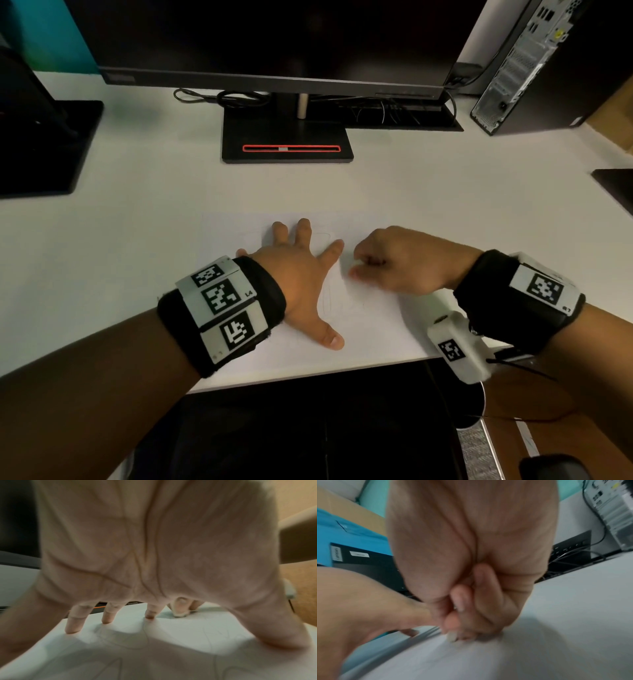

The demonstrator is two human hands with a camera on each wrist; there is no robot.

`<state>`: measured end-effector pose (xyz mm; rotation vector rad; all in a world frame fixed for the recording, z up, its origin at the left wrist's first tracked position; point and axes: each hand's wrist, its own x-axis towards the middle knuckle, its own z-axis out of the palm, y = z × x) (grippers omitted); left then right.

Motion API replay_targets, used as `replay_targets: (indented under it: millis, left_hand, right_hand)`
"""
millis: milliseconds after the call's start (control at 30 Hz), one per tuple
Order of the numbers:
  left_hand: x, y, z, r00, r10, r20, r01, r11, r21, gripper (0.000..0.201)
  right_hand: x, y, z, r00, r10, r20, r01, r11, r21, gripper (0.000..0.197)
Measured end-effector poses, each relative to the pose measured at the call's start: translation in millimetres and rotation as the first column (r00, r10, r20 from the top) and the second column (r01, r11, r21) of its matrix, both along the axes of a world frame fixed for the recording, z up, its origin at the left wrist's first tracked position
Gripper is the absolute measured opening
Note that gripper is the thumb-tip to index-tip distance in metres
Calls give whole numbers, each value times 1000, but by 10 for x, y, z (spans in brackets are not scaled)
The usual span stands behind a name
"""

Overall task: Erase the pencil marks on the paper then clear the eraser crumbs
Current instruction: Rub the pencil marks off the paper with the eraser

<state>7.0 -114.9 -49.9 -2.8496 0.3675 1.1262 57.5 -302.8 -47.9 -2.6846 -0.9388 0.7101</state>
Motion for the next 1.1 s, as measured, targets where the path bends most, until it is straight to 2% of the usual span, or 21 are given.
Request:
replay_targets:
  millis: [67, 167, 233, 333, 467, 533, 633, 800, 867, 933, 1100]
  left_hand:
    - [6, -2, -3, 1000, -1, 3, 1, 1000, 2, 145]
    - [6, -2, -10, 1000, -2, 8, 2, 1000, 5, 145]
    - [11, 2, -15, 1000, -3, 11, 3, 1000, 8, 146]
    - [12, -2, -24, 1000, -6, 10, 6, 1000, 10, 146]
    - [4, 3, -13, 1000, -10, 21, 10, 1000, 9, 145]
    - [3, 5, -10, 1000, -7, 20, 7, 1000, 13, 145]
    - [5, -1, -17, 1000, -8, 19, 8, 1000, 14, 146]
    - [4, 8, 0, 1000, -14, 22, 13, 1000, 11, 145]
    - [6, 3, 3, 1000, -10, 16, 10, 1000, 12, 145]
    - [8, -4, -8, 1000, -7, 13, 7, 1000, 11, 145]
    - [-12, 7, 0, 1000, -5, 20, 5, 1000, 6, 144]
  right_hand:
    - [-20, -16, 3, 999, 6, -43, -6, 1000, 3, 43]
    - [68, -87, 51, 996, -91, 24, 91, 996, 5, 42]
    - [7, -69, 45, 998, -34, 53, 35, 999, -17, 40]
    - [-116, -38, 15, 998, 47, -33, -48, 999, -14, 41]
    - [11, -144, 41, 997, -75, 28, 75, 997, 0, 42]
    - [-35, -135, 20, 998, -43, 45, 43, 999, -2, 40]
    - [-149, -97, -7, 998, 48, -39, -48, 999, 2, 41]
    - [-22, -176, 27, 996, -83, 44, 83, 997, 7, 41]
    - [-132, -113, -6, 999, -4, 38, 4, 1000, -4, 40]
    - [-231, -78, -22, 998, 51, -28, -51, 999, 1, 40]
    - [-68, -213, 42, 994, -98, 49, 98, 995, -5, 41]
